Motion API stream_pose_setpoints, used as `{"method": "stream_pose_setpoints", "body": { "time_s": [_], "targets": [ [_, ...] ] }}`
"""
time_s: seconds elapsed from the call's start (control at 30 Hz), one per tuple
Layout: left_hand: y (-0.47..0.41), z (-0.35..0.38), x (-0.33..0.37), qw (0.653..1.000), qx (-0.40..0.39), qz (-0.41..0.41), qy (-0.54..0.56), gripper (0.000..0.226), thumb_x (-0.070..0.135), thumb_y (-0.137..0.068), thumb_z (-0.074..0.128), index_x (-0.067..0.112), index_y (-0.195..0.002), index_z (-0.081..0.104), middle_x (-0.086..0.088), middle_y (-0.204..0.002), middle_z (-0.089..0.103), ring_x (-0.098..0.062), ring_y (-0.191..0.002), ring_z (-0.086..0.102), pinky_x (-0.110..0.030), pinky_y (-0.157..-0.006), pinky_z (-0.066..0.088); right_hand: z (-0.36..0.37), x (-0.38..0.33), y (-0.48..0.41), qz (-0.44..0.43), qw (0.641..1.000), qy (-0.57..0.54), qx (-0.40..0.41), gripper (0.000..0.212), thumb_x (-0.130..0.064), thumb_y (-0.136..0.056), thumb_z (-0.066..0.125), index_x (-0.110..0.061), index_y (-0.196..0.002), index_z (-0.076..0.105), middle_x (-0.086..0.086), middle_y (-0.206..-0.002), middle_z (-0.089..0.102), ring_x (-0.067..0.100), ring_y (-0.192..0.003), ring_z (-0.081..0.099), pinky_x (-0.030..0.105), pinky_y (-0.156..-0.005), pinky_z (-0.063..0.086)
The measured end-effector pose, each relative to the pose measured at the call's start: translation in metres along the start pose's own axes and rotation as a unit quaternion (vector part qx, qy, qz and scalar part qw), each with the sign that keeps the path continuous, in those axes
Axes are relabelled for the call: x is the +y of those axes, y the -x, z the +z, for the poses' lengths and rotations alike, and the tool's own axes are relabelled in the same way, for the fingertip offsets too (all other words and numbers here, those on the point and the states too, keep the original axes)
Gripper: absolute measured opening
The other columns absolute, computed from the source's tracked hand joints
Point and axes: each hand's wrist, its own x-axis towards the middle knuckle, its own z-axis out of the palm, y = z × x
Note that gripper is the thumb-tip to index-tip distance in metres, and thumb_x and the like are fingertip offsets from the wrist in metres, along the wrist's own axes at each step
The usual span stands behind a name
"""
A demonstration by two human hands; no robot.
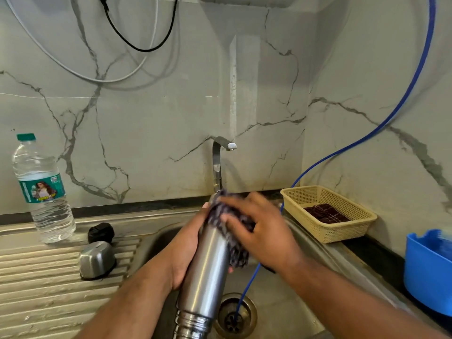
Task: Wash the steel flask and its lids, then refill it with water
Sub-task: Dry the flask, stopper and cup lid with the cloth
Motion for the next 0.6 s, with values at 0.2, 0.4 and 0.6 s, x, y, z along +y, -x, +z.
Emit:
{"method": "stream_pose_setpoints", "body": {
  "time_s": [0.2, 0.4, 0.6],
  "targets": [
    [-0.003, -0.018, -0.002, 0.999, 0.036, -0.01, 0.012, 0.068, 0.061, -0.098, 0.042, 0.004, -0.118, 0.073, -0.03, -0.109, 0.072, -0.036, -0.085, 0.072, -0.041, -0.076, 0.06, -0.004, -0.01, -0.003, -0.157, 0.979, 0.039, -0.127, 0.038, -0.058, -0.097, 0.054, -0.049, -0.134, 0.059, -0.021, -0.11, 0.056, -0.002, -0.092, 0.057, 0.026, -0.076, 0.055],
    [0.003, 0.006, 0.002, 0.998, -0.013, -0.028, 0.063, 0.061, 0.058, -0.093, 0.061, 0.007, -0.126, 0.069, -0.019, -0.114, 0.074, -0.031, -0.095, 0.071, -0.042, -0.086, 0.059, -0.01, 0.008, -0.006, 0.009, 0.999, 0.003, 0.036, 0.038, -0.053, -0.097, 0.06, -0.043, -0.134, 0.064, -0.02, -0.103, 0.059, -0.005, -0.094, 0.058, 0.02, -0.078, 0.048],
    [-0.003, -0.017, 0.002, 0.99, -0.021, -0.03, 0.139, 0.077, 0.072, -0.091, 0.047, 0.005, -0.116, 0.076, -0.028, -0.114, 0.071, -0.04, -0.095, 0.071, -0.047, -0.088, 0.055, -0.012, -0.015, -0.003, -0.198, 0.97, 0.044, -0.134, 0.038, -0.057, -0.098, 0.058, -0.047, -0.135, 0.061, -0.019, -0.106, 0.057, -0.002, -0.086, 0.056, 0.021, -0.07, 0.05]
  ]
}}
